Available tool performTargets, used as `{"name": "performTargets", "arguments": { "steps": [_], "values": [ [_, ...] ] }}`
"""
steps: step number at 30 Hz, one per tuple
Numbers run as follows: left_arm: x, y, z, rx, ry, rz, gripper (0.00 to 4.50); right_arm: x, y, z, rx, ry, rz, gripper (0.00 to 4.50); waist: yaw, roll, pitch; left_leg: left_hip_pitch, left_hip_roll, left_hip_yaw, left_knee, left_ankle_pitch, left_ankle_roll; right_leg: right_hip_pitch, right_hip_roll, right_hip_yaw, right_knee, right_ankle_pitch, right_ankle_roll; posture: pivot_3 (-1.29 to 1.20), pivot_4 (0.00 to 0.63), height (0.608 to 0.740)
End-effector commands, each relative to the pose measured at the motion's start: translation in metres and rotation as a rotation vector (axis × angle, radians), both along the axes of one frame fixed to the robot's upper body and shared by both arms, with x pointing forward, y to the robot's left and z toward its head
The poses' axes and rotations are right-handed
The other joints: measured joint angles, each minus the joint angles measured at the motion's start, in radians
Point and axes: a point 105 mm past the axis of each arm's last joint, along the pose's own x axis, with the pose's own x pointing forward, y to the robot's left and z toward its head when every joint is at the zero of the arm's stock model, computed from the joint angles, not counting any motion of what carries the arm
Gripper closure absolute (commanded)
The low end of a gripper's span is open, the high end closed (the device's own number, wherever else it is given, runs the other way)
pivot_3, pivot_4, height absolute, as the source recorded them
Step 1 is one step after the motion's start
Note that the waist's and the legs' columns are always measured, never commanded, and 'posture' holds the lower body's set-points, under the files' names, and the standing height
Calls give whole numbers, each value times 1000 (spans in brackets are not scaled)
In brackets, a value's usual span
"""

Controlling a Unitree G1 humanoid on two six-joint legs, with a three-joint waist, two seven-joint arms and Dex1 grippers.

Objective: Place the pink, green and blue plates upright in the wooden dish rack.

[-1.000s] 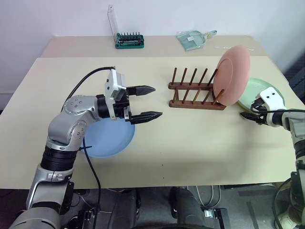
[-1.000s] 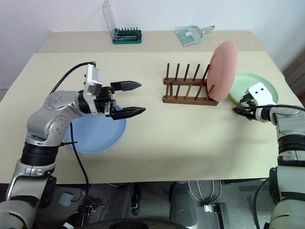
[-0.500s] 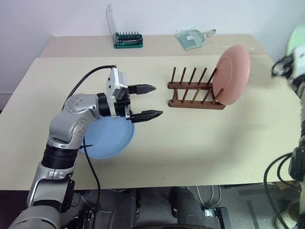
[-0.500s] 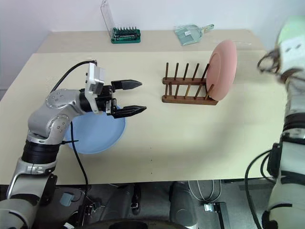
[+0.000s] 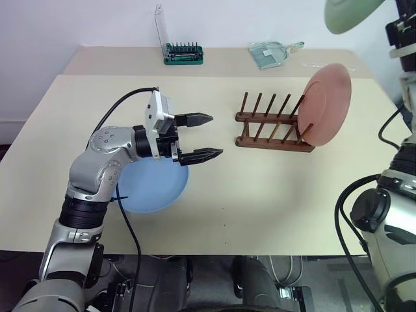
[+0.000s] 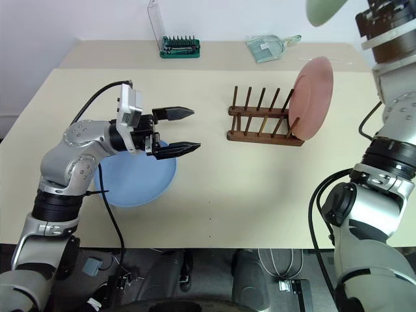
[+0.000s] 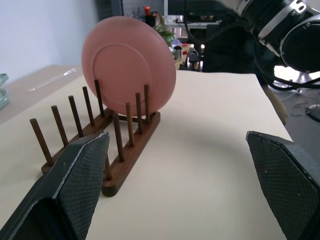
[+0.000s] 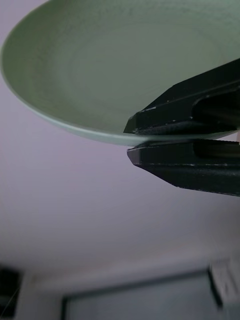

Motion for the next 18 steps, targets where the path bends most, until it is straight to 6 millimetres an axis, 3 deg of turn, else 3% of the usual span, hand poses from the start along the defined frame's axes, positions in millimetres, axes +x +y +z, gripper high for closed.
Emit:
{"name": "performTargets", "arguments": {
  "steps": [1,4,6,14,18],
  "values": [
    [-3,2,11,-18,-45,-2,0,-15,12,-4,-36,67,157,4463,-1,0,0,0,0,0,0,0,0,0,0,0,0,0,0,0,150,724],
    [-3,3,9,-18,-39,2,0,1,29,-57,-245,298,134,4463,0,0,0,0,0,0,0,0,0,0,0,0,0,0,0,0,150,724],
    [-3,3,9,-17,-39,2,0,4,32,-74,-262,364,138,4463,-1,0,0,0,0,0,0,0,0,0,0,0,0,0,0,0,150,724],
    [-5,3,9,-16,-56,-2,0,4,29,-84,-219,388,125,4463,-2,0,0,-1,0,0,0,0,0,-2,0,1,1,0,0,0,150,724],
    [-5,2,11,-24,-56,-6,0,2,22,-72,-158,354,112,4463,0,0,0,-1,0,0,0,0,0,-2,0,1,1,0,0,0,150,724]
  ]
}}
